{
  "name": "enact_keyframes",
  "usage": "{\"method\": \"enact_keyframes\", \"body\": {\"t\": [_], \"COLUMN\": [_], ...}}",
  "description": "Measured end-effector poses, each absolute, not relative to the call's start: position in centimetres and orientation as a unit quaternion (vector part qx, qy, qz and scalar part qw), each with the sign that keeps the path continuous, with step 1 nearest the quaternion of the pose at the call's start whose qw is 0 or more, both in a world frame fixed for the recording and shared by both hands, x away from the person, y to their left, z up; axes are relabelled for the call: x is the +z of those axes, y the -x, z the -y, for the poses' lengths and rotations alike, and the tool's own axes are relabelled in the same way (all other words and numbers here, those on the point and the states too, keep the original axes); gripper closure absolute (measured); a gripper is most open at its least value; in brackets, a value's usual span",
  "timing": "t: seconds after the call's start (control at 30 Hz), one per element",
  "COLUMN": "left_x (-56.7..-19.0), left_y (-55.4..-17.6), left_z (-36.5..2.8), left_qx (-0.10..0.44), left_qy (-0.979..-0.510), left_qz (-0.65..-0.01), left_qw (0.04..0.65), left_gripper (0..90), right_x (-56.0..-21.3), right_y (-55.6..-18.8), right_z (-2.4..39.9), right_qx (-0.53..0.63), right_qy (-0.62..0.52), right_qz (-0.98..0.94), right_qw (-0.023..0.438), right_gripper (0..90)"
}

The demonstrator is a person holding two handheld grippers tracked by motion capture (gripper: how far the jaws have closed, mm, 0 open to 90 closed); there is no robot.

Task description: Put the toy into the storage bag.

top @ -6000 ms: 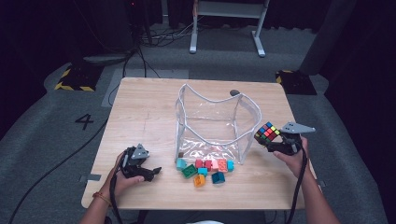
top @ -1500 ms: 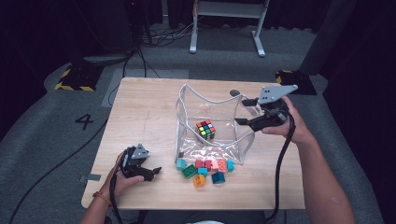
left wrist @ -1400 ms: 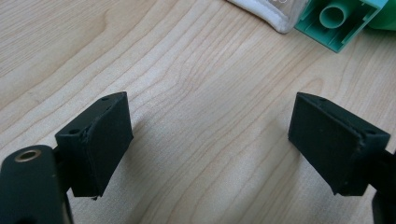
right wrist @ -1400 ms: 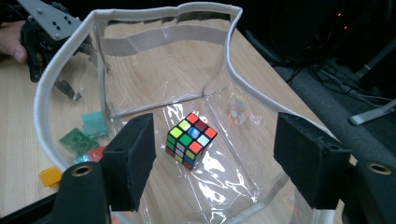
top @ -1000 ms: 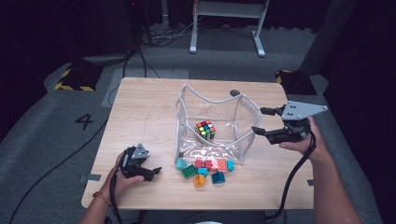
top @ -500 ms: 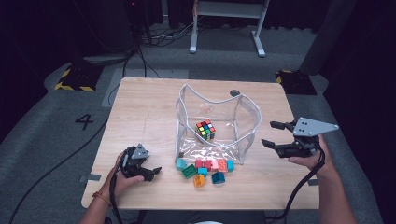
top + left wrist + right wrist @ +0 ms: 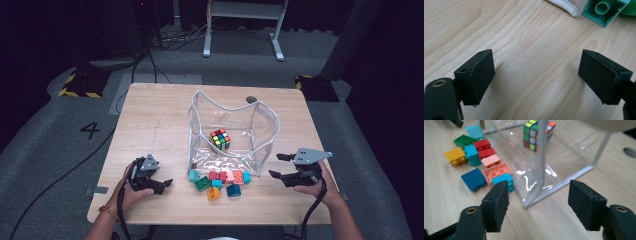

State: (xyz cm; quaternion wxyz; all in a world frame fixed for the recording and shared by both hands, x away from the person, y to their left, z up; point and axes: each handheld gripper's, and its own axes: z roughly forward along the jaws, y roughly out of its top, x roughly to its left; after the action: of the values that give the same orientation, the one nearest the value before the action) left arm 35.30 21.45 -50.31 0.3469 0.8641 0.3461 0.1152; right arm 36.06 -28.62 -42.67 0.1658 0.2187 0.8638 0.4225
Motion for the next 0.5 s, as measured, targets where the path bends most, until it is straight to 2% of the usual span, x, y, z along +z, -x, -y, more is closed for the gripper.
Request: {"method": "enact_keyframes", "body": {"t": [0.37, 0.5], "left_x": [-50.3, -50.3], "left_y": [-35.3, -35.3], "left_z": [-21.5, -21.5], "left_qx": [0.121, 0.121], "left_qy": [-0.865, -0.865], "left_qz": [-0.345, -0.344], "left_qw": [0.345, 0.345], "left_gripper": [13.9, 13.9], "right_x": [-47.0, -48.2], "right_y": [-34.7, -35.0], "right_z": [27.1, 25.9], "right_qx": [0.421, 0.419], "right_qy": [-0.210, -0.208], "right_qz": [-0.875, -0.876], "right_qw": [0.114, 0.116], "right_gripper": [47.0, 50.1]}}
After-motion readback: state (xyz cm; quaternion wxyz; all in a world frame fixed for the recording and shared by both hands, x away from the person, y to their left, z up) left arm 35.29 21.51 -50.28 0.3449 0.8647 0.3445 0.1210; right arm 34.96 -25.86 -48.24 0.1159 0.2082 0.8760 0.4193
